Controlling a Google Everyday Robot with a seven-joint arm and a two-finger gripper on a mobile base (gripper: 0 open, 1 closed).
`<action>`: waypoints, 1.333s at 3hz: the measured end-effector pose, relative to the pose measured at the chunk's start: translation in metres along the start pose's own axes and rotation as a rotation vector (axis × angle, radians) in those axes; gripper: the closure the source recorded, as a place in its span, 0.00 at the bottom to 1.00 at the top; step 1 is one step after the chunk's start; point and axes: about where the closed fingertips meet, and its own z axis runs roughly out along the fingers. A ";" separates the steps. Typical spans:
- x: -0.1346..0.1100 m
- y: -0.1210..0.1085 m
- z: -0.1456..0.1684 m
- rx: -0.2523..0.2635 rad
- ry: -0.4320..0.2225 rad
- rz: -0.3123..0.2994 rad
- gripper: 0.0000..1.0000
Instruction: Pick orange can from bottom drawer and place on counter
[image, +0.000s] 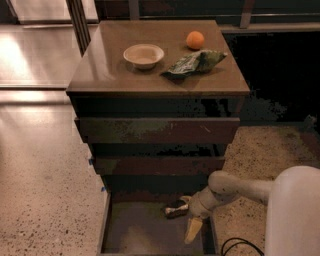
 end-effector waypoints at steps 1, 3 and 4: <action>0.025 -0.015 0.029 0.012 0.055 0.048 0.00; 0.025 -0.021 0.033 0.052 0.062 0.021 0.00; 0.023 -0.047 0.047 0.158 0.072 -0.081 0.00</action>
Offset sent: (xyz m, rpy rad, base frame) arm 0.0067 -0.0033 -0.0320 -0.0457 0.0117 -0.0237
